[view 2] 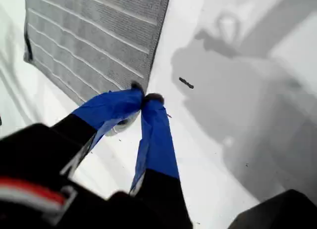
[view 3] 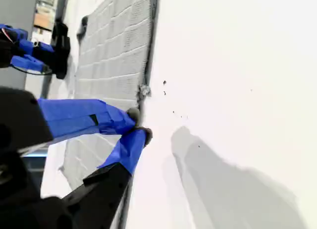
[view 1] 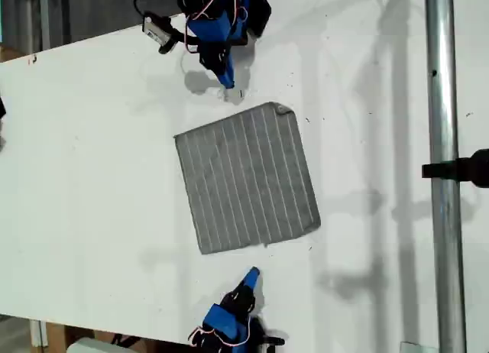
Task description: Grasp corners of a towel and fold twice.
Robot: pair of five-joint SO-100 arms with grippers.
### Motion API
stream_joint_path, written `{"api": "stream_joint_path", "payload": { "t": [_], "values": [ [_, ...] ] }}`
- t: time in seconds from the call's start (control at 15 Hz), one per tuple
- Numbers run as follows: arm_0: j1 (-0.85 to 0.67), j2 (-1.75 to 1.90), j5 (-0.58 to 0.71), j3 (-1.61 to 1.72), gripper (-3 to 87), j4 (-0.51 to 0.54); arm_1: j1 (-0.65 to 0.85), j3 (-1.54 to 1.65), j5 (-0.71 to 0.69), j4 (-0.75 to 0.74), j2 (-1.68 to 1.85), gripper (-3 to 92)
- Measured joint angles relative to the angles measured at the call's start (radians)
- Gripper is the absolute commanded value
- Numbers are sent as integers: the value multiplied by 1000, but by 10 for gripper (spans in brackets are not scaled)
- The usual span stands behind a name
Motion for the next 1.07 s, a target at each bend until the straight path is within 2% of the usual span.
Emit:
{"api": "stream_joint_path", "payload": {
  "t": [0.07, 0.13, 0.27, 0.33, 0.53, 0.87, 0.93, 1.07],
  "values": [
    [-9, 0, -11, 0, -29, 0, 0, 0, 0, 0, 0, 29],
    [-91, -2, -130, 0, -29, 2, 0, 0, 0, 0, 0, 29],
    [-144, 2, -575, 0, -29, 5, 14, 0, 0, 0, 0, 18],
    [-146, 2, -647, 0, -29, 5, 25, 0, 0, 0, 0, 35],
    [-147, 2, -592, 0, -29, 5, 28, 0, -14, -6, 6, -2],
    [-149, 2, -549, 0, -29, 5, 61, -69, -278, -350, -100, -2],
    [-158, 2, -540, 0, -29, 5, 31, -95, -321, -413, -167, -2],
    [-169, 2, -528, 0, -29, 5, -55, -161, -416, -445, -252, -2]
  ]
}}
